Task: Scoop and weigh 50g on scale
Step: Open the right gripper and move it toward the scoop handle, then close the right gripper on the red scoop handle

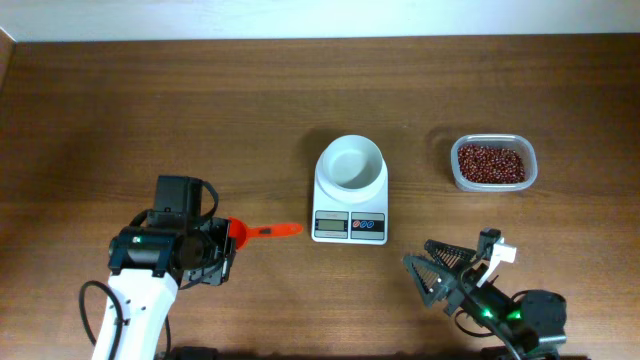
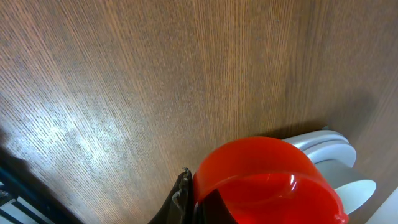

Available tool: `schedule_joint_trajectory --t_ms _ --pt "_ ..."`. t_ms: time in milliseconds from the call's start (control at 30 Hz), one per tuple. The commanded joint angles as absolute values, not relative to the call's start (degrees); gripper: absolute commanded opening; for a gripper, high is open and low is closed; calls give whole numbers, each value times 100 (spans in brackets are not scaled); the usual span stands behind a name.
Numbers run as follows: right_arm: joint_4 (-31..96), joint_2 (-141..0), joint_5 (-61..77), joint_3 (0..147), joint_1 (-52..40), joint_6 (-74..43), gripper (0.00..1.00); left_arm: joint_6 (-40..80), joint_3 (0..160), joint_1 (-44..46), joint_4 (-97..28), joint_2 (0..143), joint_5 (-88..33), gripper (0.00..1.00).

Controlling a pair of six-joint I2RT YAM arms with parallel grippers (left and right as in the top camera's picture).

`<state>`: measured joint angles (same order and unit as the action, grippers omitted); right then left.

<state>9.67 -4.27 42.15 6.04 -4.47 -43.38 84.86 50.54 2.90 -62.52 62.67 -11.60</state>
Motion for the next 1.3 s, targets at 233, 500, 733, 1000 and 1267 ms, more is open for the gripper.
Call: schedule_joint_trajectory --t_ms 233,500,733,1000,1267 --pt "2182 -3105 4346 2585 -410 -3741 99 8431 5050 311 -6259 6202 -1070 0" --pt "1977 -4558 5697 2895 -416 -3728 99 8433 5050 311 -6254 6202 -1052 0" --pt "1337 -5435 5719 2895 -1330 -3618 99 8438 5050 311 -6259 6202 -1072 0" --pt "-204 -6114 5170 2895 -2742 -3645 100 8429 5050 401 -6311 6202 -1076 0" --pt "-947 -6663 5030 2895 -3148 -3946 100 8436 5050 1133 -6368 6202 -1072 0"
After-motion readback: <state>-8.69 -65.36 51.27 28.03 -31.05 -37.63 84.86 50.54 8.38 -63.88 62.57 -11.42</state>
